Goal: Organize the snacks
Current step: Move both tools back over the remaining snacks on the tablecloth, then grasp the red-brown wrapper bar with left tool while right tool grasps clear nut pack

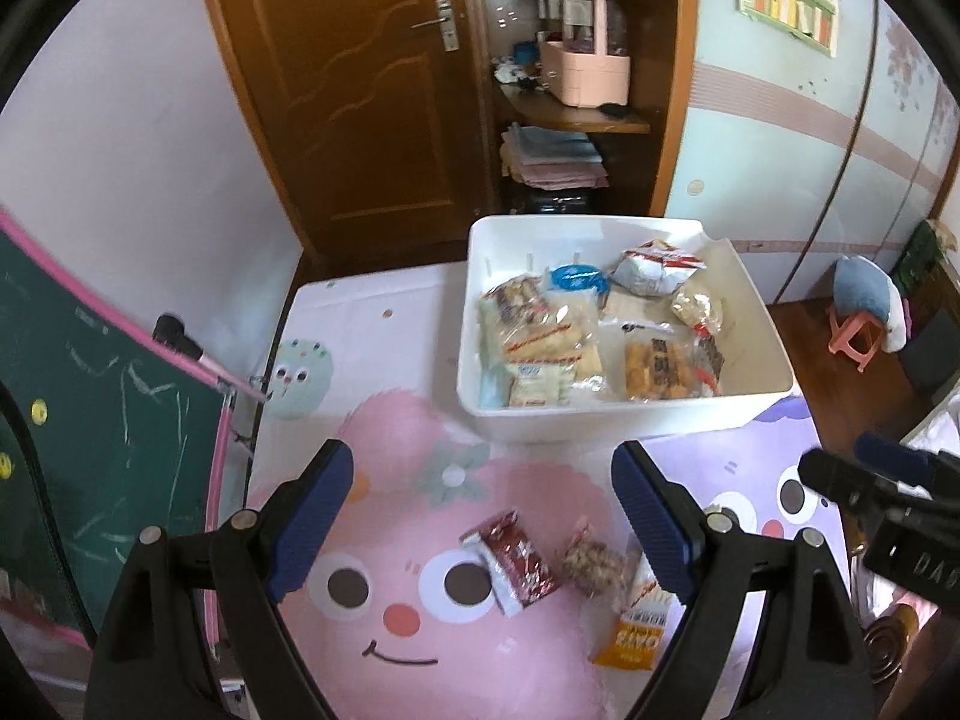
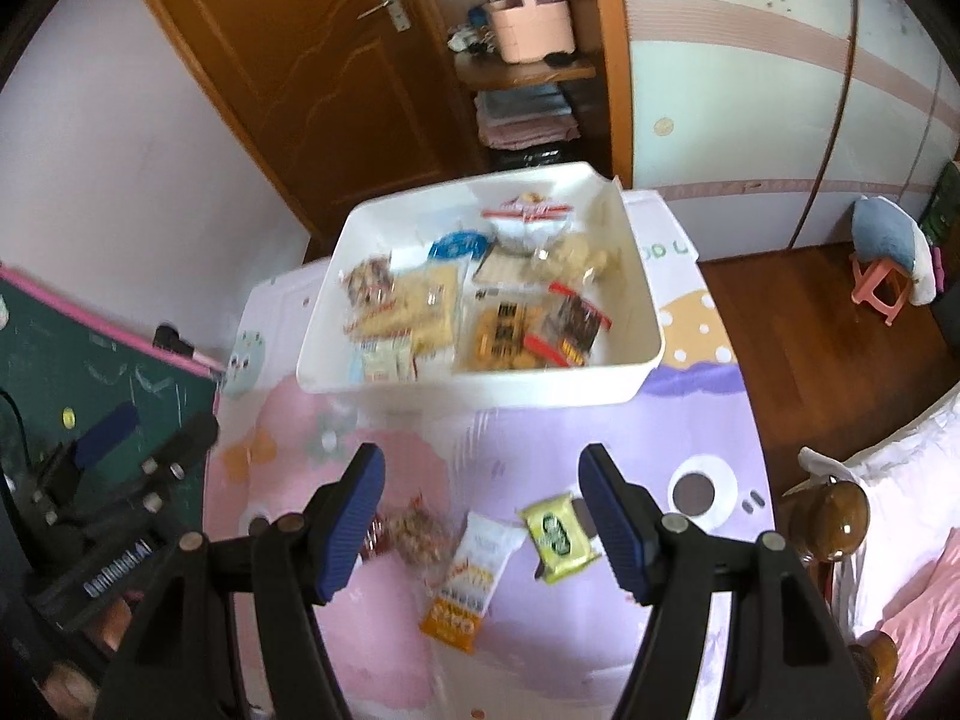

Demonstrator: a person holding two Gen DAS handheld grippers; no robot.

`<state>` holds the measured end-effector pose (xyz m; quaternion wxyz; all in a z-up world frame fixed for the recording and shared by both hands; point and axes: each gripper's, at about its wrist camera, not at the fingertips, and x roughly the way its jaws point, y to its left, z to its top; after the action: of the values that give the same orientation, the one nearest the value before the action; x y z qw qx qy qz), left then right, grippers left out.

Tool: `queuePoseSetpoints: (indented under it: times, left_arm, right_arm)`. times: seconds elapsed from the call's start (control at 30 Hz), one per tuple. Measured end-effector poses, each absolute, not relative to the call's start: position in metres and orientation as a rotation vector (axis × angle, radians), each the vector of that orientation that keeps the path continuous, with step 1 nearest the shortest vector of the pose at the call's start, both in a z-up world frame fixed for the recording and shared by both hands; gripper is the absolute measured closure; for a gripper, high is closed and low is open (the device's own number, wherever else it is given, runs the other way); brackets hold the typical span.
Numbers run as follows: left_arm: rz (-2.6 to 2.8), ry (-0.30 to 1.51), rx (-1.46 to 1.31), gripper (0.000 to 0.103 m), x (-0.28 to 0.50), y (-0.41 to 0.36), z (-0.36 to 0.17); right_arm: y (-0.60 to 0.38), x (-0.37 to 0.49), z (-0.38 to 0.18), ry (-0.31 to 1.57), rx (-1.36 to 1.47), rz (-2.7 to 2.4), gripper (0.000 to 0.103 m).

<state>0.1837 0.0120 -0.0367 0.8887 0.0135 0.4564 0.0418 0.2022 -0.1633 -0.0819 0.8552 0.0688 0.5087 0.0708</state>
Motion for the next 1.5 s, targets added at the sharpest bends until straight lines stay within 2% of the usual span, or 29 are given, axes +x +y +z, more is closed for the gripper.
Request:
queuePoseSetpoints:
  times: [0.57,0.97,1.2,1.33,1.4,1.5]
  left_arm:
    - [0.139,1.117,-0.061,0.016,0.155,0.050,-0.108]
    - [0.129,1.278,-0.136,0.016,0.183,0.053,-0.190]
    - [0.114,1.327,-0.161,0.016,0.202,0.049,-0.217]
    - [0.103,1.358,-0.177,0.016,0.211,0.047,-0.229]
    - [0.098,1.373,-0.187,0.016,0.215,0.046,-0.235]
    - [0.093,1.388,-0.197,0.016,0.219,0.043,-0.241]
  right_arm:
    - [-0.111,0.169,-0.143,1.137,-0.068,0.281,0.036]
    - [-0.076,0.179,-0.205,1.186,-0.195,0.375,0.036]
    - [-0.058,0.193,-0.239,1.213,-0.257,0.418,0.036]
    - [-0.053,0.201,-0.257,1.247,-0.272,0.415,0.043]
    - [-0.053,0.205,-0.262,1.251,-0.265,0.428,0.051]
    - [-0.055,0.208,-0.263,1.247,-0.252,0.431,0.052]
